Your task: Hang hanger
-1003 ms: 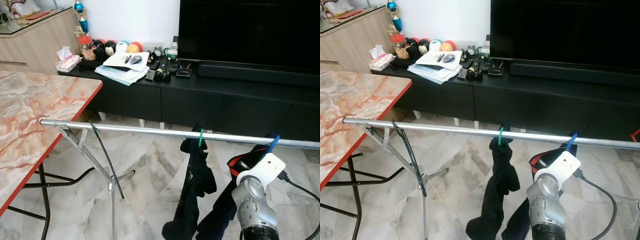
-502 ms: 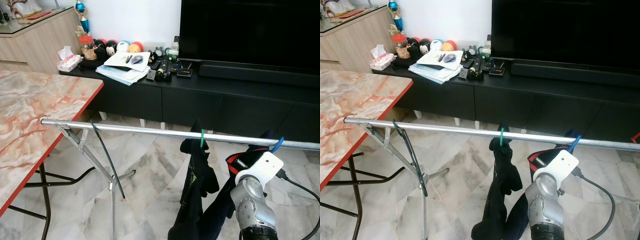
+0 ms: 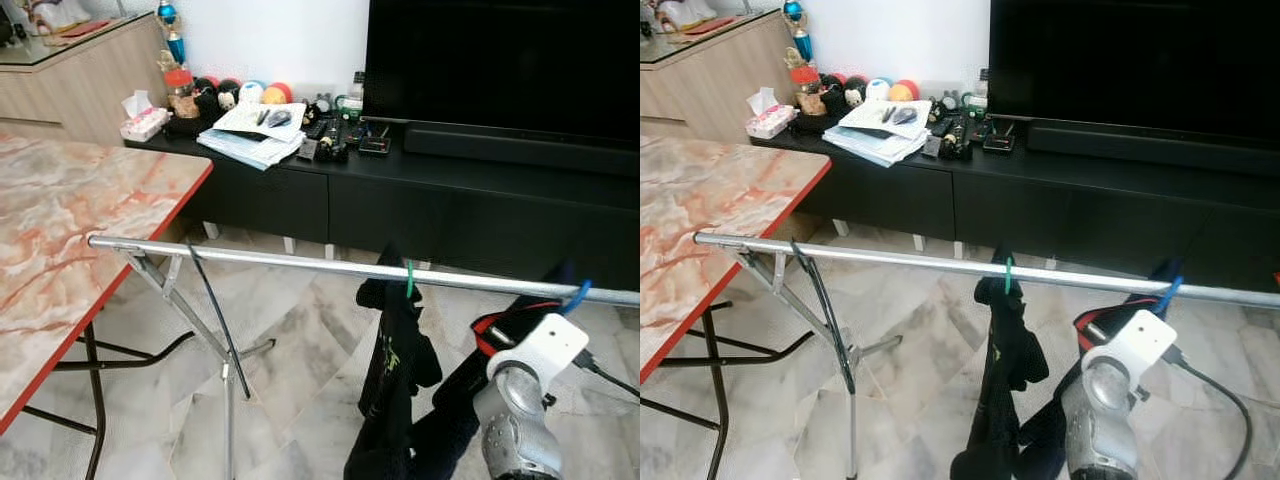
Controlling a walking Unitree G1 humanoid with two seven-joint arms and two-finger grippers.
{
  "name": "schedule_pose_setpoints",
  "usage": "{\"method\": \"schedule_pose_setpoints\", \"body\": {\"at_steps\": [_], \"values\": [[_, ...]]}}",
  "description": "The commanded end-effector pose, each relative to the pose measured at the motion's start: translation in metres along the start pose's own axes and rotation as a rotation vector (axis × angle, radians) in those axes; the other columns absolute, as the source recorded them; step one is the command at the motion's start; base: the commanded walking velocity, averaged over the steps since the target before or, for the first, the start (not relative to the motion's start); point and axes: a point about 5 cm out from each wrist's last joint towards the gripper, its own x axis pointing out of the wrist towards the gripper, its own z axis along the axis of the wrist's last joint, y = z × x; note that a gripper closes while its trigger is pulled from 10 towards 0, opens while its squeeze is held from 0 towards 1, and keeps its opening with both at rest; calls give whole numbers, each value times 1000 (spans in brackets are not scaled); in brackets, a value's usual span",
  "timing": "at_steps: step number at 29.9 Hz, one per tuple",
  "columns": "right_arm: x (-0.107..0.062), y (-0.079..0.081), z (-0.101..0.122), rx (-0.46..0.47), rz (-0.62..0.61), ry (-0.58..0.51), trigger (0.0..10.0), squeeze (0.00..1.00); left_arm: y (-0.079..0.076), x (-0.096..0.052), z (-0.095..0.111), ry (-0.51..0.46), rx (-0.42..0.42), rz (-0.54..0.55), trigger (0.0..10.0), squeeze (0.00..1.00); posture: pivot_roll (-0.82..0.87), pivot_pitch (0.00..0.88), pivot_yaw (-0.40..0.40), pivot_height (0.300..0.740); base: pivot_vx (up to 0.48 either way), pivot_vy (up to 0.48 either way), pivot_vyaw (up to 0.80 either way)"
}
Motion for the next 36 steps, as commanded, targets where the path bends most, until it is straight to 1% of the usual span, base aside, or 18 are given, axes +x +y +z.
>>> {"method": "schedule_pose_setpoints", "body": {"at_steps": [1,4,6,7,8,9,13,17,18,19,23,24,27,30,31,32,33,36], "values": [[-4,1,14,-20,31,-95,0,0,-13,2,10,-43,-1,-60,10000,0,-1,74,57,740,0,0,0],[-7,-2,12,-39,41,-106,0,0,-13,2,10,-43,-2,-61,10000,0,-2,76,55,740,0,0,0],[-14,-12,3,-105,44,-92,2000,0,-13,2,10,-42,-3,-62,10000,0,-2,76,55,740,0,0,0],[-16,-14,0,-121,43,-87,2000,0,-13,2,10,-42,-4,-62,10000,0,-2,76,55,740,0,0,0],[-19,-20,-4,-130,32,-74,4980,0,-13,2,9,-41,-4,-62,10000,0,-3,81,50,740,0,0,0],[-23,-27,-9,-147,16,-56,10000,0,-13,2,9,-41,-5,-62,10000,0,-4,84,48,740,0,0,0],[-31,-49,-20,-169,-47,-16,10000,0,-13,2,9,-40,-5,-62,10000,0,-9,88,47,740,0,0,0],[-35,-59,-26,-193,-64,5,10000,0,-13,2,9,-39,-5,-63,10000,0,-12,90,46,740,0,0,0],[-35,-64,-39,-222,-43,64,10000,0,-13,2,9,-40,-5,-64,10000,0,-15,89,44,740,0,0,0],[-35,-64,-39,-222,-43,64,10000,0,-13,2,9,-40,-5,-64,10000,0,-15,89,44,740,0,0,0],[-30,-60,-64,-285,115,173,10000,0,-14,2,10,-42,-7,-65,10000,0,-16,87,38,740,0,0,0],[-28,-60,-73,-342,169,199,10000,0,-14,2,10,-45,-11,-62,10000,0,-16,87,38,740,0,0,0],[-23,-68,-90,-414,232,259,10000,0,-15,2,10,-50,-20,-57,10000,0,-20,86,31,740,0,0,0],[-21,-75,-95,-436,234,286,10000,0,-15,3,11,-50,-21,-55,10000,0,-20,84,27,740,0,0,0],[-20,-88,-106,-456,217,342,10000,0,-15,3,11,-52,-29,-50,10000,0,-24,84,27,740,0,0,0],[-20,-88,-106,-456,217,342,10000,0,-15,3,11,-52,-29,-50,10000,0,-24,84,27,740,0,0,0],[-20,-97,-114,-473,209,388,10000,0,-15,3,11,-54,-37,-45,10000,0,-25,85,27,740,0,0,0],[-27,-101,-130,-473,238,468,10000,0,-14,3,11,-56,-53,-41,10000,0,-40,85,33,740,0,0,0]]}}
